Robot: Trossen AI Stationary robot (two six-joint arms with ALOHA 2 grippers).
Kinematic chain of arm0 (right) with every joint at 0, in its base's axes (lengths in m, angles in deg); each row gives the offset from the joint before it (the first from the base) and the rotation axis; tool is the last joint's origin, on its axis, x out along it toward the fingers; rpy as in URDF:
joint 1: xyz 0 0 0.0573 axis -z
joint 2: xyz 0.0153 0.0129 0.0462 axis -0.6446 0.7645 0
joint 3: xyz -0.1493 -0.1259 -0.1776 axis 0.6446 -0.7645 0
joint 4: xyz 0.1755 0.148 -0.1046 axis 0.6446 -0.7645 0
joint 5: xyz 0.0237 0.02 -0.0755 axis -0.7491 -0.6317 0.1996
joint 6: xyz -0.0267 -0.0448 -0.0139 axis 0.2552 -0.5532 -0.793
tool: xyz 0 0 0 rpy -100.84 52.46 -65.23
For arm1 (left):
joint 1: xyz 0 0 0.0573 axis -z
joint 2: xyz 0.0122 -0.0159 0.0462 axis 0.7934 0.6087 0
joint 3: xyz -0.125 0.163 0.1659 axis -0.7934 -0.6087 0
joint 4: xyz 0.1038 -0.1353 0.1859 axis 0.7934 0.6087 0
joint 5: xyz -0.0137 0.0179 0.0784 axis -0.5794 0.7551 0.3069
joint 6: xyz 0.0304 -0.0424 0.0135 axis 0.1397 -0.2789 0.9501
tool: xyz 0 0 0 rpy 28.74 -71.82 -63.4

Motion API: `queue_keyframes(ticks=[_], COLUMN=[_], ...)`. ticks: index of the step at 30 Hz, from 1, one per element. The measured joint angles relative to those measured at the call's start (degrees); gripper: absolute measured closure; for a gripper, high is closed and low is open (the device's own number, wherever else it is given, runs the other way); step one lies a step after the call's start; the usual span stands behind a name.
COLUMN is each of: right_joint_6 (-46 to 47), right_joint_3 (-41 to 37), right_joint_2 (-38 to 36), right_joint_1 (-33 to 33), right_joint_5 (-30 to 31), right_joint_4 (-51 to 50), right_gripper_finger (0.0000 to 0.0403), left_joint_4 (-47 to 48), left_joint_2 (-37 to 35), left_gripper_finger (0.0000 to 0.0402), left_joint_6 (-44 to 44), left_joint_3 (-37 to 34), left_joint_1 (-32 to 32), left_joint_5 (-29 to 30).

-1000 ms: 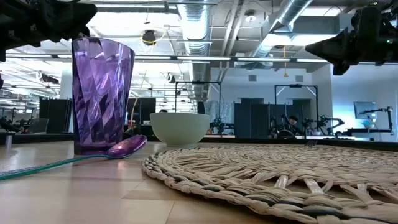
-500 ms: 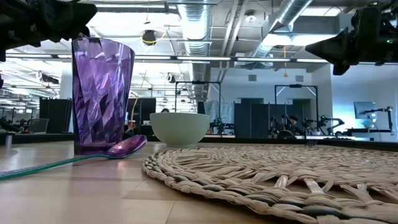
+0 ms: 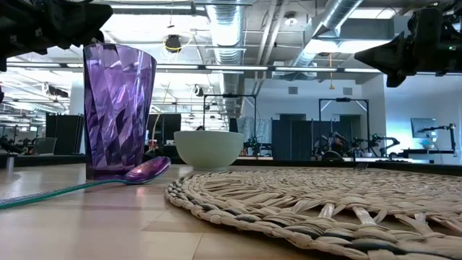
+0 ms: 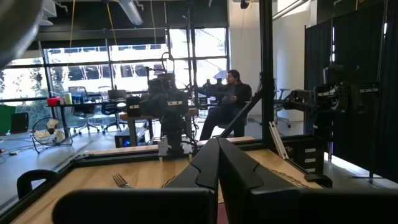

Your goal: Pick & Place Utensil

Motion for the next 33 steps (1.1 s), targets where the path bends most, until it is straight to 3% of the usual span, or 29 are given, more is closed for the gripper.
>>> queue_keyframes(ticks=[33], right_joint_6=[0.0], right_joint_3=[0.0], right_joint_2=[0.0], right_joint_1=[0.0], right_joint_5=[0.0], right_joint_4=[0.0], right_gripper_finger=[0.0402], left_joint_4=[0.0], left_joint_2=[0.8], left_gripper_finger=[0.0395], left_joint_6=[0.0], left_joint_3=[0.0], left_joint_1=[0.0], left_joint_5=[0.0])
